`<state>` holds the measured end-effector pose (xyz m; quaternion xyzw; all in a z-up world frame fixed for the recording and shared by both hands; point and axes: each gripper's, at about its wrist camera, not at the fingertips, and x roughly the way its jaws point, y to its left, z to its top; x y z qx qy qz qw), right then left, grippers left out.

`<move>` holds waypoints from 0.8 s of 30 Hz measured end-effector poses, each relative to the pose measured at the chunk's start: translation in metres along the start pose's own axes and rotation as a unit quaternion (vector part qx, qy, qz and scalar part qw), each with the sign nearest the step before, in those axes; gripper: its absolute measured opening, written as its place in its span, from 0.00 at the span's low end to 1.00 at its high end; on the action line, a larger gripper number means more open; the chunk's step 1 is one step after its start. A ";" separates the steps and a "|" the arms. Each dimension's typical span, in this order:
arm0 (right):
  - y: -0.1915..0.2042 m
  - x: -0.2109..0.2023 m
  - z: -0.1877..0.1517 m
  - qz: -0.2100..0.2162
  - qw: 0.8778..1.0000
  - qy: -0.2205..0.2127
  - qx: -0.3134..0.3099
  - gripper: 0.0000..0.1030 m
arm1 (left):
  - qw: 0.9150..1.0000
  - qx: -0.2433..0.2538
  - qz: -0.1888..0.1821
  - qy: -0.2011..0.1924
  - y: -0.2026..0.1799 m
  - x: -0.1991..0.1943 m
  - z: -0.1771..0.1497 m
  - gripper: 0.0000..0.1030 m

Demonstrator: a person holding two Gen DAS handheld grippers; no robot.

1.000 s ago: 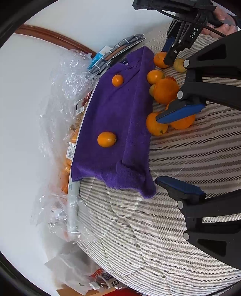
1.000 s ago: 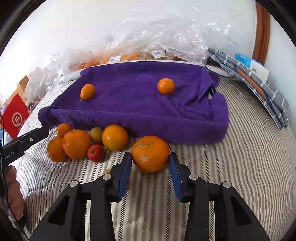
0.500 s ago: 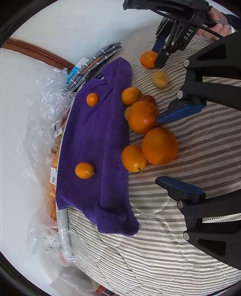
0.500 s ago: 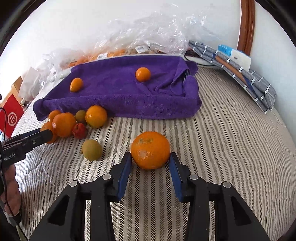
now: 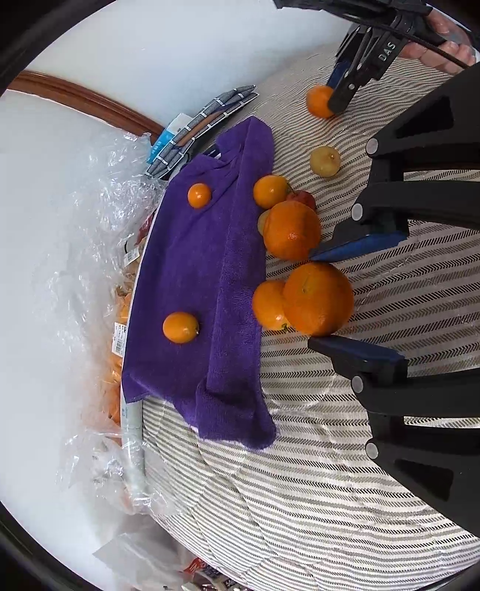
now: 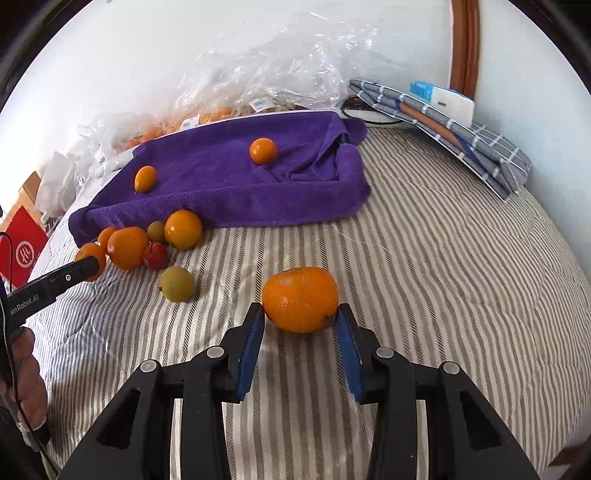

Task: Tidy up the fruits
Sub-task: 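Grasp a large orange with the right gripper while the left gripper grasps another, then lift both large oranges and carry them over the purple towel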

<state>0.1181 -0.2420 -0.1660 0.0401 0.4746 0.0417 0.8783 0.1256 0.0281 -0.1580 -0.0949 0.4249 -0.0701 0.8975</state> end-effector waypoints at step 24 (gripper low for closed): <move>0.031 -0.089 0.021 -0.033 0.998 -0.052 0.000 0.38 | 0.999 -0.028 -0.008 -0.029 0.003 -0.072 0.025 0.37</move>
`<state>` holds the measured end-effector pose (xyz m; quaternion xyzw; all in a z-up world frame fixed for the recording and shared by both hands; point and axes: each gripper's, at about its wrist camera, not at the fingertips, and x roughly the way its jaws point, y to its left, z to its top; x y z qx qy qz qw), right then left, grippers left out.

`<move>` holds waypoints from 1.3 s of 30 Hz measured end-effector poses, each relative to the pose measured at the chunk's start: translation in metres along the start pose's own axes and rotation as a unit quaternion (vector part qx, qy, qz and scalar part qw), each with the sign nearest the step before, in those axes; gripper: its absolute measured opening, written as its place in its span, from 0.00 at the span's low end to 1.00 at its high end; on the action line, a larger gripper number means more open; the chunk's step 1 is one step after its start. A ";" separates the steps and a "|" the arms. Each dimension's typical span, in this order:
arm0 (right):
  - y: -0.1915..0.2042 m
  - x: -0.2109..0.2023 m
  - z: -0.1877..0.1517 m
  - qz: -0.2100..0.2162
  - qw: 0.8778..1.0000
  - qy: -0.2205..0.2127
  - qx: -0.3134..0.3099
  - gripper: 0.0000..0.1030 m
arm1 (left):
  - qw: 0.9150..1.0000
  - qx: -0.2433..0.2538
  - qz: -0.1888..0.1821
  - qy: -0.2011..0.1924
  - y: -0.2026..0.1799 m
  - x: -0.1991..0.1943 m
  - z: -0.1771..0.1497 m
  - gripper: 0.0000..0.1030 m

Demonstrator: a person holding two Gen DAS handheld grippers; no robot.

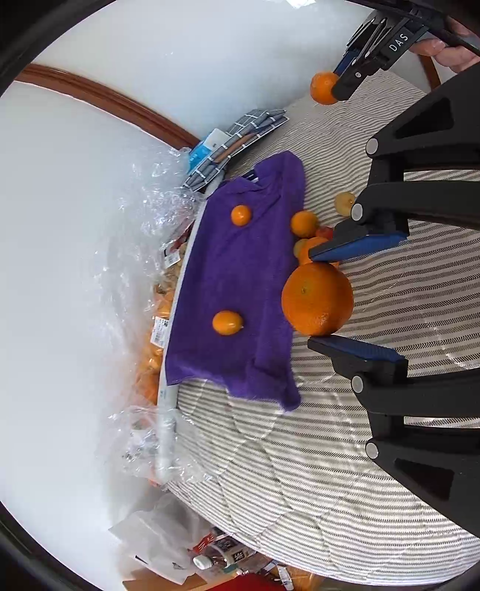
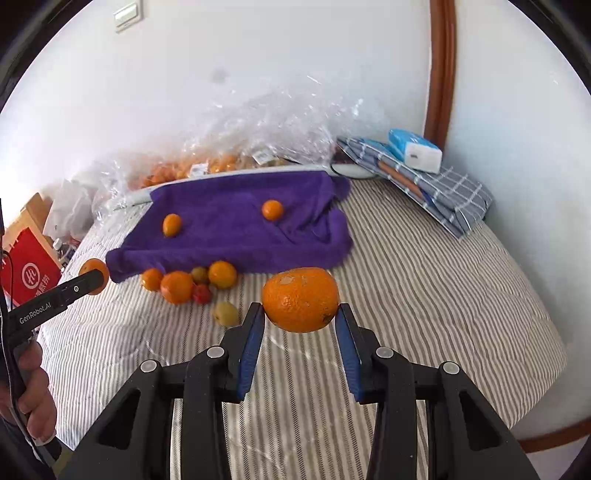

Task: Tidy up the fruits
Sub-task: 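Lift both large oranges and carry them over the purple towel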

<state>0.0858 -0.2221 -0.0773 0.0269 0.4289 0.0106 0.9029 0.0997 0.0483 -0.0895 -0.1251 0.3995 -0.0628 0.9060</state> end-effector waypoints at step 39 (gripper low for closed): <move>0.027 0.126 0.096 -0.001 0.998 0.047 -0.046 0.38 | 0.999 -0.029 0.038 0.024 0.030 0.094 0.085 0.37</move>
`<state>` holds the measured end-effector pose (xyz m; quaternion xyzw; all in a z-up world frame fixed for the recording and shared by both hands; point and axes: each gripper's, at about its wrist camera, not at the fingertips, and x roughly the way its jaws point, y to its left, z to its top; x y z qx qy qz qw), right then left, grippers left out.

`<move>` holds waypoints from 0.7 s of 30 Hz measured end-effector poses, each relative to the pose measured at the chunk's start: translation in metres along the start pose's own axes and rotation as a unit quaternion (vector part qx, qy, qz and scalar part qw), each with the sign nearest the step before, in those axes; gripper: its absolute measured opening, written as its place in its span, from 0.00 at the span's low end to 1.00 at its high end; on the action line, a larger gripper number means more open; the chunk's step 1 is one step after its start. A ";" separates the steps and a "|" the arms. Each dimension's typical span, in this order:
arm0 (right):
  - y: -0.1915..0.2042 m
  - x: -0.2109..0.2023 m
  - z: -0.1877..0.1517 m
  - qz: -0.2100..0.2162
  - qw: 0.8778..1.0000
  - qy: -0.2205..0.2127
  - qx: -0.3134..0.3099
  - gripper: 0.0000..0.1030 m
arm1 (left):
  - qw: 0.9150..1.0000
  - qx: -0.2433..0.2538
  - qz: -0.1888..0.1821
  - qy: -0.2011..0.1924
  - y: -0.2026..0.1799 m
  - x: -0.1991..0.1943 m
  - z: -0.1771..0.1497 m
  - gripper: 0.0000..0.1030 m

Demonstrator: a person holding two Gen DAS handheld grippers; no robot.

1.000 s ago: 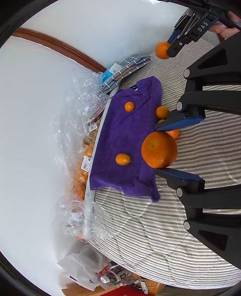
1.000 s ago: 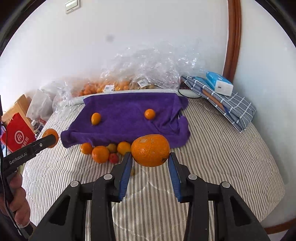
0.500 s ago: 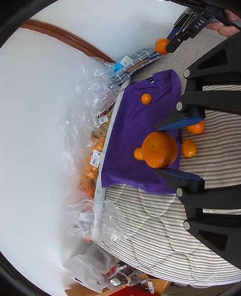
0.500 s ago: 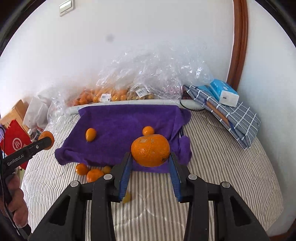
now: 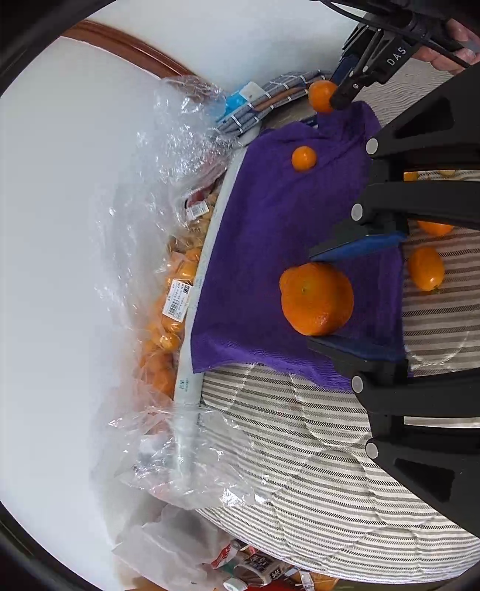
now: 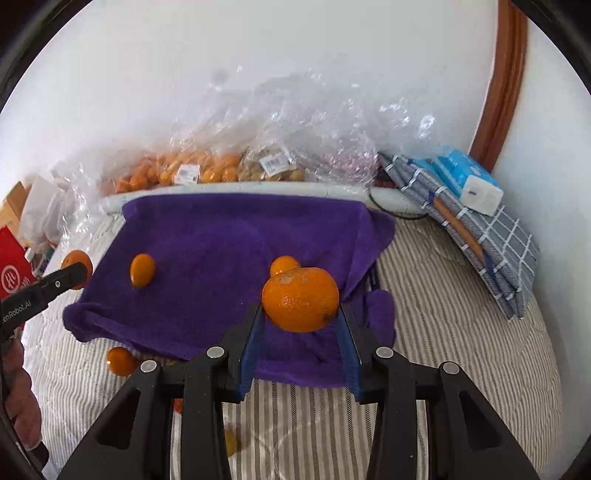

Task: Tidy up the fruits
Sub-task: 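Lift both large oranges and carry them over the purple towel, then open the right gripper onto the towel while the left gripper releases its orange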

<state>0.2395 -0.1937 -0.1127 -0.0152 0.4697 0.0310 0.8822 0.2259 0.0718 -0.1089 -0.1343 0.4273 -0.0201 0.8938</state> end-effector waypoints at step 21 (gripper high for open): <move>0.014 0.049 0.005 0.006 1.000 0.014 -0.023 0.28 | 0.999 0.019 0.022 0.036 -0.005 0.052 -0.008 0.37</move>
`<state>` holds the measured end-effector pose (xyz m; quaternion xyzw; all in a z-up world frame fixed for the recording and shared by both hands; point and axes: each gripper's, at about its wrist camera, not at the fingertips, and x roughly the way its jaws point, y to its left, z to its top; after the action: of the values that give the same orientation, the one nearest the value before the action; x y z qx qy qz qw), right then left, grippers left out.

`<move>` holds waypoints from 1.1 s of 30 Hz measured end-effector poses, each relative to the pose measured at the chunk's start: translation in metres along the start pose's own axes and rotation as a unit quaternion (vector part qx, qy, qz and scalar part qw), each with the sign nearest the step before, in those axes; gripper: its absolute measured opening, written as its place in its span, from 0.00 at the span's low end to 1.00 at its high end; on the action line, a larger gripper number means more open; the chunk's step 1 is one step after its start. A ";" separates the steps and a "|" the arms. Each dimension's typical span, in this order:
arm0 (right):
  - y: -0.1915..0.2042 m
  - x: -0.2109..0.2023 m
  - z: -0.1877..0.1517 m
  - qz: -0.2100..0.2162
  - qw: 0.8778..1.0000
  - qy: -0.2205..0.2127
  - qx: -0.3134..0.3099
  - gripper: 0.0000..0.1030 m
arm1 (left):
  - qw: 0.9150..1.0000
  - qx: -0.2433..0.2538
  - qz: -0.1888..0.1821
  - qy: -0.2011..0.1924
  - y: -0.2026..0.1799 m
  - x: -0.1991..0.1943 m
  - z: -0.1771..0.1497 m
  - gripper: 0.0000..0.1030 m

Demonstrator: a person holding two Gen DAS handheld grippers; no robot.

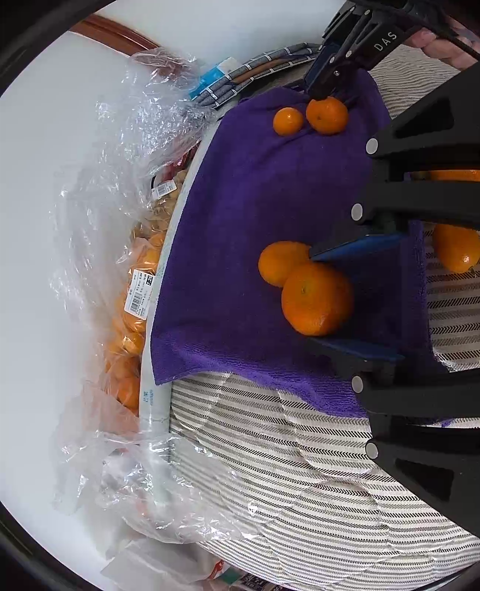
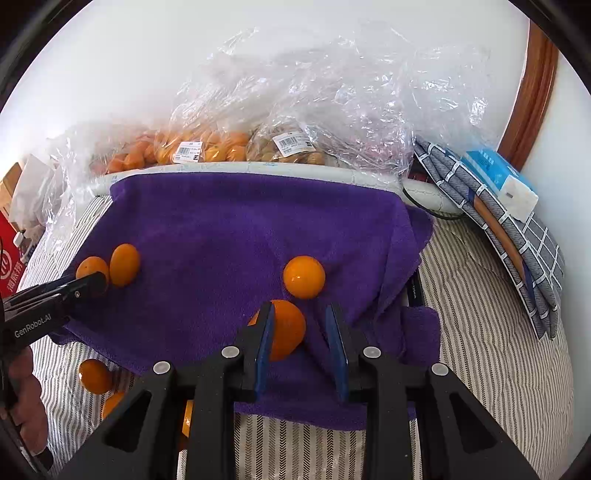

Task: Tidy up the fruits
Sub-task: 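Open the right gripper onto the towel while the left gripper releases its orange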

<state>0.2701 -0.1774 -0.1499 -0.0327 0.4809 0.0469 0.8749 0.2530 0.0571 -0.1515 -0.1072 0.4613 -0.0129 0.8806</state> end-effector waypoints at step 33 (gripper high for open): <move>-0.010 -0.046 -0.051 0.044 0.998 0.005 0.044 0.46 | 1.000 0.016 0.019 -0.019 -0.007 -0.051 -0.008 0.51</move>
<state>0.2035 -0.1945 -0.1383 0.0267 0.4881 0.0635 0.8701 0.2178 0.0554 -0.1136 -0.0849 0.4460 -0.0016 0.8910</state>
